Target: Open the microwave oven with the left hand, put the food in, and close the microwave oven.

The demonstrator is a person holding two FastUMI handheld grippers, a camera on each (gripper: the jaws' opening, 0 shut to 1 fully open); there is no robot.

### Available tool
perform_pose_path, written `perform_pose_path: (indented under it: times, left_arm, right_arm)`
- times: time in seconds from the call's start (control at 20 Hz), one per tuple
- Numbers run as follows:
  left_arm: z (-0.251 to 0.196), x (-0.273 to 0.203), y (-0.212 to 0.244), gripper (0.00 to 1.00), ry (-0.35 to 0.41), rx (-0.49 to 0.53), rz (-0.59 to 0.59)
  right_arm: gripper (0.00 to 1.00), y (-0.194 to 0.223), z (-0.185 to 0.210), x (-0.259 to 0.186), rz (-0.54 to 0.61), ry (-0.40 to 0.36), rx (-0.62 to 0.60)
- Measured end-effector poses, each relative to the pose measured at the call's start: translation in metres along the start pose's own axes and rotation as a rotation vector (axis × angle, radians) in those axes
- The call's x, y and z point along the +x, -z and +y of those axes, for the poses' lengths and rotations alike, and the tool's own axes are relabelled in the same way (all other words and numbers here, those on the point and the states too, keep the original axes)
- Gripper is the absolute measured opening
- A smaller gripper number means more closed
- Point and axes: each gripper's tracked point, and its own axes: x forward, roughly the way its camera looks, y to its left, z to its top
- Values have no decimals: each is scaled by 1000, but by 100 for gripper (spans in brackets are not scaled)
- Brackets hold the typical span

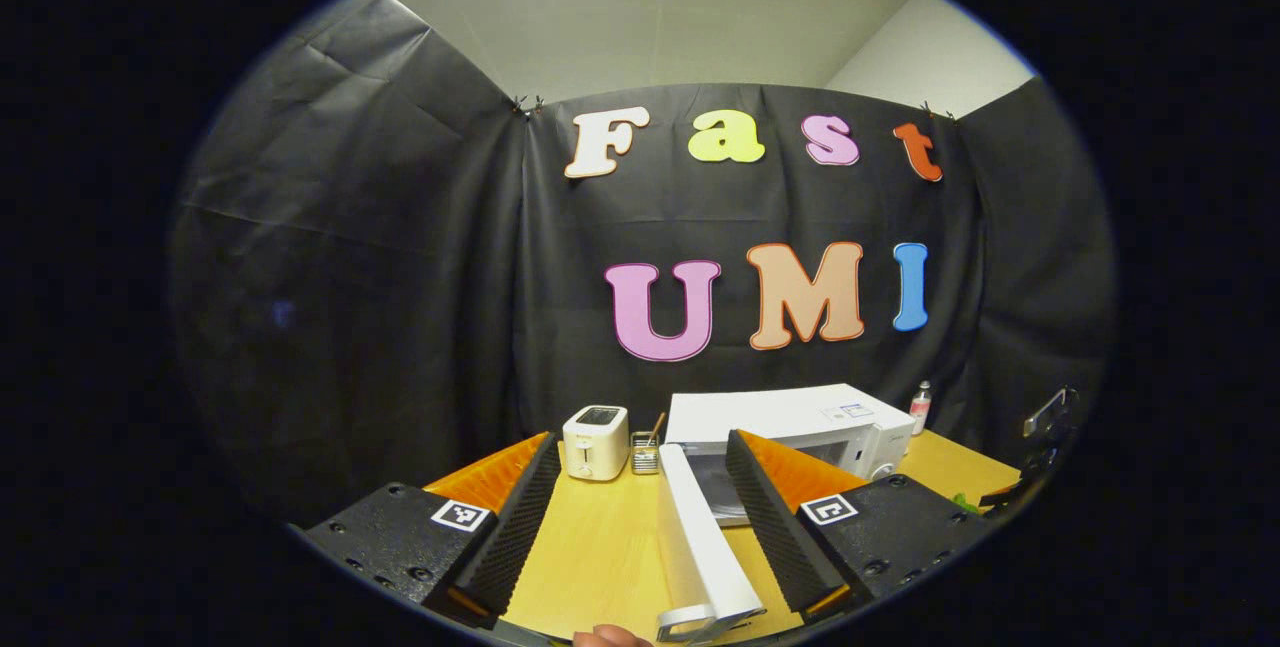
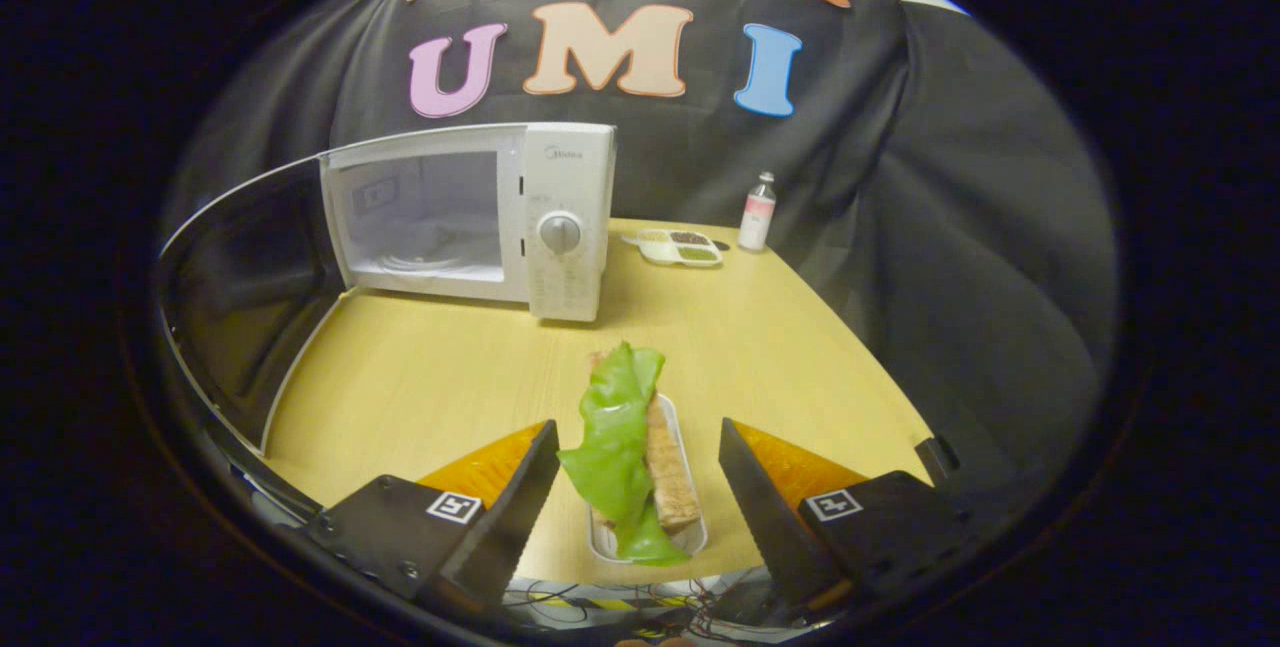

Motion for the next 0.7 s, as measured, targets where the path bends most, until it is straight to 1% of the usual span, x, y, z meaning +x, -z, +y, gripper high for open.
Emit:
perform_pose_path:
  times: [0.05,0.1,0.25,0.3,0.35,0.4,0.45,0.5,0.6,0.65,0.7]
  left_arm:
    - [2,0,-1,97,-6,13,-2]
    - [4,-1,-2,97,-8,19,-5]
    - [2,-1,-3,97,-2,16,-7]
    - [1,-1,-2,97,2,14,-7]
    - [0,0,-1,97,4,13,-7]
    - [1,-1,-1,97,4,11,-4]
    - [1,-1,-1,97,3,10,-2]
    - [1,-1,-1,97,4,8,-2]
    - [1,-2,1,97,6,5,-2]
    - [0,-2,1,97,9,4,0]
    - [0,-2,3,97,11,-1,3]
  right_arm:
    - [100,3,-2,4,10,2,8]
    - [98,5,-2,6,15,3,14]
    - [98,10,-1,9,32,1,14]
    - [100,10,0,9,34,-4,13]
    - [87,12,1,12,41,-9,13]
    - [87,11,0,10,47,-4,5]
    - [77,15,1,15,49,-8,5]
    - [72,16,4,16,57,-14,3]
    - [73,20,8,12,60,-34,-15]
    - [51,20,8,17,68,-41,-27]
    - [56,22,10,16,71,-50,-34]
